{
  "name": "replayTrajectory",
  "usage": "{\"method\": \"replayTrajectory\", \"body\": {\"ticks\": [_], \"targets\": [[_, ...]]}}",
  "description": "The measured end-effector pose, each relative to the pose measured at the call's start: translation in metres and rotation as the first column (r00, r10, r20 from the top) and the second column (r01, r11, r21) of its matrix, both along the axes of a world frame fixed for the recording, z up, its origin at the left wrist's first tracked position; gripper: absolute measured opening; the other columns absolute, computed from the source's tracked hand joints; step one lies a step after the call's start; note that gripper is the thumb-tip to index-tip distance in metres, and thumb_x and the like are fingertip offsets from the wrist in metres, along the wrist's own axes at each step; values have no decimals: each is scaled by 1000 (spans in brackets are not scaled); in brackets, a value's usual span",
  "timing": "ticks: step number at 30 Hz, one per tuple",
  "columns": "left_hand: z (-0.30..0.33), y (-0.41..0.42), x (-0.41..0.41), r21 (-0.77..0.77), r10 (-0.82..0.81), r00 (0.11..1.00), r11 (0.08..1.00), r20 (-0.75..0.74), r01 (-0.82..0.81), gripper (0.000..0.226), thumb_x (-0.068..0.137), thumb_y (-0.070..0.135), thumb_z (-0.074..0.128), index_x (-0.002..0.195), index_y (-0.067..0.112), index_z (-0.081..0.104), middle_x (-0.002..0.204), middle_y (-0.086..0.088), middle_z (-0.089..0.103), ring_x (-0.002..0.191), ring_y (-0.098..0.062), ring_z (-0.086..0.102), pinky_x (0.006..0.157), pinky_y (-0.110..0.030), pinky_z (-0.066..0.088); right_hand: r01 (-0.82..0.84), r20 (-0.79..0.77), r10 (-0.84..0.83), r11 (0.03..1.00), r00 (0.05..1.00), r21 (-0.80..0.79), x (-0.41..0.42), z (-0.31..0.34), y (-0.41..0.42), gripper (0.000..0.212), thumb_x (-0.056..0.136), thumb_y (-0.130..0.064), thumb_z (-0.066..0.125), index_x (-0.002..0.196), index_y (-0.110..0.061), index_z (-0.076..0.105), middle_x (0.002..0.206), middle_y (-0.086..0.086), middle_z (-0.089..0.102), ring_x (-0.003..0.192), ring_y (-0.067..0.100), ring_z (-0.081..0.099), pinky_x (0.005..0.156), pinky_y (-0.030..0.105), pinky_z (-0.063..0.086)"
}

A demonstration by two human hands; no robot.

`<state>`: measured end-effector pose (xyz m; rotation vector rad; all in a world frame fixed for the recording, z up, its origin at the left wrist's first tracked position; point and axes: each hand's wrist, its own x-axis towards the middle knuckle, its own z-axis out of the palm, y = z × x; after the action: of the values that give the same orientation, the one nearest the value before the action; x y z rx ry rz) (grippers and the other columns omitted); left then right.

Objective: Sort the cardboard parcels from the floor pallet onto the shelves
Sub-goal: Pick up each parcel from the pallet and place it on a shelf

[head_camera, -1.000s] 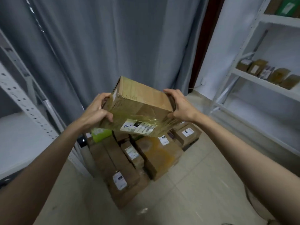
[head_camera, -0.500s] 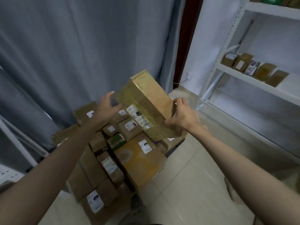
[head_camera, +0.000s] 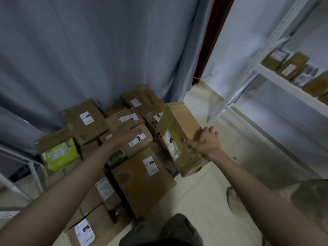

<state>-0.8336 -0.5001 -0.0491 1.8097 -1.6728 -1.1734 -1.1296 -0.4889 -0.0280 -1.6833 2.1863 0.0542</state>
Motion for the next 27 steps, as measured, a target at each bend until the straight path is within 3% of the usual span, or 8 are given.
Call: {"method": "replayTrajectory", "body": {"ticks": [3, 6, 9, 12, 14, 18, 22, 27], "targets": [[-25, -21, -9, 101, 18, 1000, 995, -6, -17, 43, 102, 14, 55, 144, 6, 49, 152, -9, 44, 137, -27, 45, 115, -41, 37, 16, -10, -16, 998, 1000, 57, -6, -34, -38, 96, 73, -70, 72, 137, -6, 39, 133, 11, 40, 127, 34, 37, 101, 49, 43], [-57, -33, -18, 165, 137, 989, 978, -58, -125, 36, 98, 21, 64, 133, 21, 54, 139, 3, 48, 120, -13, 52, 101, -25, 45, -6, 29, 1, 984, 1000, 176, -6, -76, -77, 103, 72, -66, 73, 145, -8, 30, 144, 12, 33, 136, 35, 31, 104, 57, 42], [-95, -53, -31, 253, 228, 972, 945, -52, -208, 32, 98, 18, 63, 129, 15, 55, 149, -10, 43, 129, -26, 50, 103, -33, 45, -32, 77, 12, 962, 997, 271, -3, -127, -110, 112, 76, -64, 72, 155, -5, 19, 159, 16, 18, 147, 40, 19, 113, 61, 33], [-136, -79, -46, 292, 164, 983, 939, 84, -182, 40, 99, 21, 63, 136, 5, 55, 146, -15, 48, 128, -30, 50, 76, -5, 38, -36, 138, -11, 941, 990, 336, -2, -180, -133, 123, 76, -63, 75, 158, -2, 6, 164, 20, 6, 151, 41, 12, 116, 59, 29], [-165, -99, -59, 330, 111, 990, 935, 82, -132, 37, 100, 12, 62, 133, -3, 57, 140, -24, 53, 126, -37, 51, 67, -1, 32, -29, 157, -24, 944, 987, 328, -4, -214, -147, 130, 72, -62, 80, 157, -2, 2, 161, 21, 11, 149, 41, 16, 117, 57, 30], [-224, -143, -89, 331, 74, 991, 937, 112, -107, 32, 94, -1, 62, 126, -7, 62, 131, -26, 59, 122, -38, 55, 80, -25, 39, -10, 234, -70, 945, 970, 326, -11, -278, -168, 132, 64, -52, 88, 155, -10, 2, 158, 18, 13, 147, 42, 18, 111, 58, 34], [-293, -183, -108, 309, 46, 982, 946, 181, -101, 48, 90, 4, 67, 136, 0, 56, 139, -21, 53, 131, -35, 48, 97, -27, 37, -74, 215, 9, 952, 977, 297, -18, -329, -171, 127, 59, -55, 87, 148, -18, 4, 148, 13, 22, 137, 38, 28, 101, 52, 41], [-368, -207, -108, 293, -163, 804, 956, 572, -16, 65, 88, 7, 64, 149, 9, 41, 161, -18, 25, 150, -38, 18, 120, -55, 21, -71, 292, -6, 965, 956, 252, -27, -368, -166, 111, 58, -53, 87, 142, -15, 25, 132, 5, 30, 123, 27, 33, 85, 40, 39]]}}
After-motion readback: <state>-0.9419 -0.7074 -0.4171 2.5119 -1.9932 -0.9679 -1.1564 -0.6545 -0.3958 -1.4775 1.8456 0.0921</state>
